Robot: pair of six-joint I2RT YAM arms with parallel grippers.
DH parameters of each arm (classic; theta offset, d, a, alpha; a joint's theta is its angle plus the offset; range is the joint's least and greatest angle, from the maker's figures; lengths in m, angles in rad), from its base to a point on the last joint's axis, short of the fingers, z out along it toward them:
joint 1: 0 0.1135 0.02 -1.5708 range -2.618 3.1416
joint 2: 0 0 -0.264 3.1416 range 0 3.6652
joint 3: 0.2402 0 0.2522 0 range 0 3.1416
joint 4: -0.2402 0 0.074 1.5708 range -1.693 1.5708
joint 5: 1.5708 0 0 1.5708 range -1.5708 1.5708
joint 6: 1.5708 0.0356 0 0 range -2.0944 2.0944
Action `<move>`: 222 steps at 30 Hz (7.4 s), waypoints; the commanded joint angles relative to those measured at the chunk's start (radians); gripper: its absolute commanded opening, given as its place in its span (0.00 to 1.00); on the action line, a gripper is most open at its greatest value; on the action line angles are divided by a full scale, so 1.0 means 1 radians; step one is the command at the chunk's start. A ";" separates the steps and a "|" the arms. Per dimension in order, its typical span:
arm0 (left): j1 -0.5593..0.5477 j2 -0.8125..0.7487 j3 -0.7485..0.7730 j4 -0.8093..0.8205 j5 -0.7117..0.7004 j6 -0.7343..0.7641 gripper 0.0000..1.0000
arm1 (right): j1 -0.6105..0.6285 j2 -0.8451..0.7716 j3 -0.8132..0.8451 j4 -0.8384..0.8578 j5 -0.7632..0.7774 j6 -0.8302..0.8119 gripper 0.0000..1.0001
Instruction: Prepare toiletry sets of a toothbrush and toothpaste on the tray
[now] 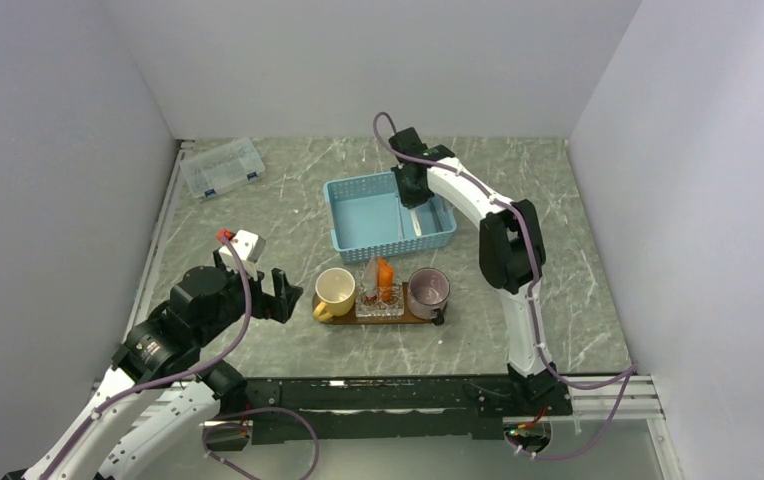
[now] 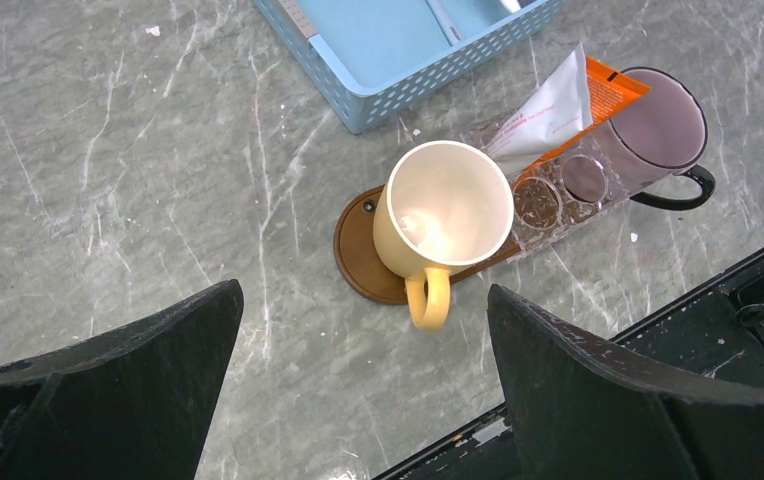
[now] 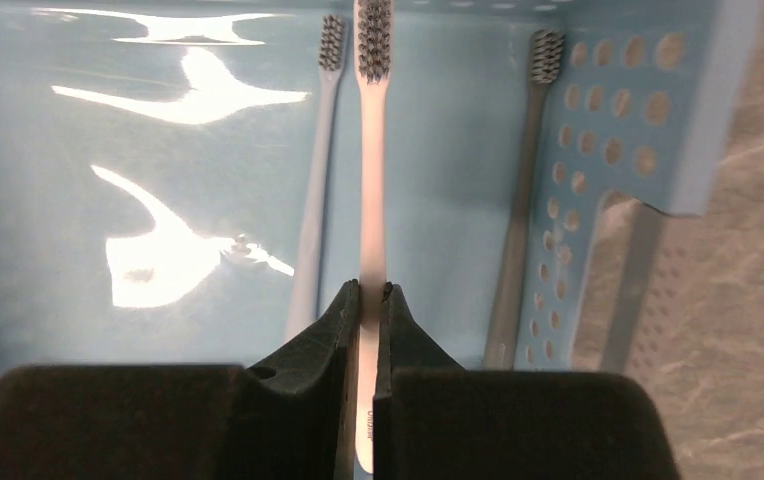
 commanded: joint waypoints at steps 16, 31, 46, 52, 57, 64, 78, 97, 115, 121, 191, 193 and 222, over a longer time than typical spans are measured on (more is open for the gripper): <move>0.000 0.008 0.029 0.018 -0.004 -0.013 1.00 | 0.072 -0.485 -0.284 0.211 0.052 -0.068 0.00; 0.001 0.066 0.145 0.138 0.150 -0.115 0.99 | 0.267 -1.064 -0.701 0.467 -0.039 -0.020 0.00; 0.001 0.089 0.220 0.423 0.478 -0.277 0.99 | 0.323 -1.347 -0.962 0.916 -0.470 0.250 0.00; 0.001 0.079 0.161 0.563 0.595 -0.374 0.97 | 0.358 -1.387 -1.046 1.165 -0.512 0.395 0.00; 0.000 0.073 0.087 0.677 0.666 -0.447 0.96 | 0.386 -1.381 -1.080 1.306 -0.483 0.484 0.00; 0.001 0.085 -0.005 0.857 0.724 -0.528 0.94 | 0.447 -1.309 -1.071 1.443 -0.436 0.564 0.00; 0.000 0.109 -0.039 1.025 0.770 -0.613 0.72 | 0.540 -1.177 -1.061 1.603 -0.392 0.645 0.00; 0.001 0.119 -0.026 0.984 0.801 -0.617 0.00 | 0.596 -1.130 -1.029 1.577 -0.329 0.533 0.00; 0.001 0.065 0.005 0.693 0.868 -0.404 0.00 | 0.566 -1.299 -0.858 0.875 -0.562 0.195 0.52; 0.001 0.060 0.040 0.468 0.960 -0.243 0.00 | 0.495 -1.274 -0.664 0.597 -0.746 0.099 0.55; 0.000 0.041 0.140 0.105 0.819 0.004 0.88 | 0.483 -1.146 -0.504 0.230 -0.806 -0.006 0.00; 0.001 0.038 0.143 0.099 0.745 -0.001 0.94 | 0.483 -1.147 -0.477 0.149 -0.753 -0.031 0.00; 0.001 -0.066 0.022 0.078 0.359 0.012 0.99 | 0.503 -1.102 -0.547 -0.022 -0.039 -0.012 0.00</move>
